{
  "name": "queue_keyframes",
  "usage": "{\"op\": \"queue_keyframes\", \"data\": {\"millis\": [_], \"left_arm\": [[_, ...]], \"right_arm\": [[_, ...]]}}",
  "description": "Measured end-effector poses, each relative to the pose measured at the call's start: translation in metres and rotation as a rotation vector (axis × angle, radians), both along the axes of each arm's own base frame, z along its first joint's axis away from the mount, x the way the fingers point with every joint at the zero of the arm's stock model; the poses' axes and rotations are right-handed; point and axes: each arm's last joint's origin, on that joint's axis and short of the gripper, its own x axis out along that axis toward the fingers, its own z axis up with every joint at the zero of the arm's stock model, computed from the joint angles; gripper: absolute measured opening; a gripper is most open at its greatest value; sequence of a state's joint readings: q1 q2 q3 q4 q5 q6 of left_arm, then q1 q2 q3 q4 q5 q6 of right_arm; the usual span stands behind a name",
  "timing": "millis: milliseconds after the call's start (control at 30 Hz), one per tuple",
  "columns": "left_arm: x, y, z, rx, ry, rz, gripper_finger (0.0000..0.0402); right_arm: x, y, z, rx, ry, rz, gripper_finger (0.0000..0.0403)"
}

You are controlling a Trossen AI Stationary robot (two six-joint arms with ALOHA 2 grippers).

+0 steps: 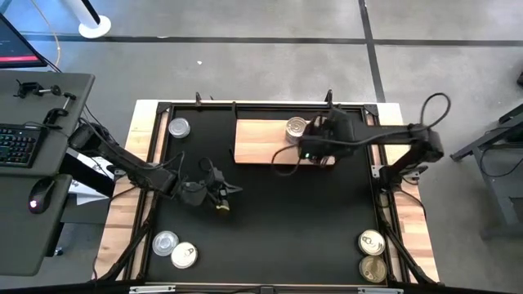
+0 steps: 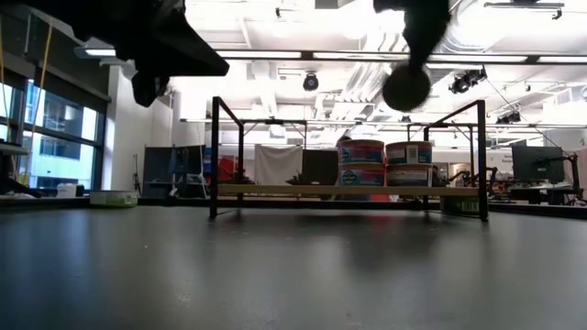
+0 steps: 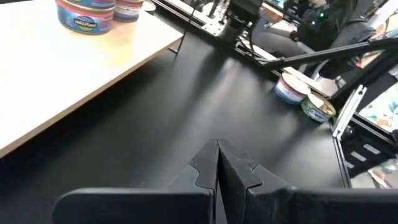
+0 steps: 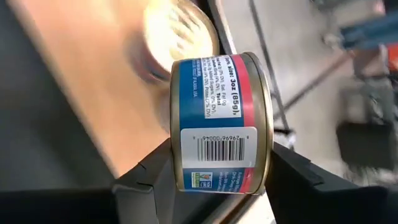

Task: Stack canned seafood by type on shelf
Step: Stack the blue-pink tuna can on top of the other blue-pink tuna can on the shelf

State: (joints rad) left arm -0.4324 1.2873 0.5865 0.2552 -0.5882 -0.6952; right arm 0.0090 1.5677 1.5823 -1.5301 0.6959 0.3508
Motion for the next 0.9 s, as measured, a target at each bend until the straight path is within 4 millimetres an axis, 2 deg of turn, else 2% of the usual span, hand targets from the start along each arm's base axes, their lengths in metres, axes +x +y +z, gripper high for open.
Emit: {"op": "queue_keyframes", "data": {"millis": [100, 233, 433, 900], "left_arm": [[-0.001, -0.002, 0.0, 0.024, 0.006, -0.012, 0.0], [-0.001, -0.001, 0.0, 0.085, 0.019, -0.035, 0.0], [0.0, 0.0, 0.0, 0.087, 0.019, -0.024, 0.0], [0.0, 0.002, 0.0, 0.095, 0.017, 0.009, 0.0]], "right_arm": [[-0.012, -0.016, -0.015, -0.034, 0.075, -0.05, 0.0169], [-0.009, -0.027, -0.031, -0.063, 0.11, -0.03, 0.0169], [-0.002, -0.032, -0.045, -0.195, 0.163, 0.058, 0.0169], [0.0, -0.045, -0.069, -0.211, 0.283, 0.121, 0.0169]]}}
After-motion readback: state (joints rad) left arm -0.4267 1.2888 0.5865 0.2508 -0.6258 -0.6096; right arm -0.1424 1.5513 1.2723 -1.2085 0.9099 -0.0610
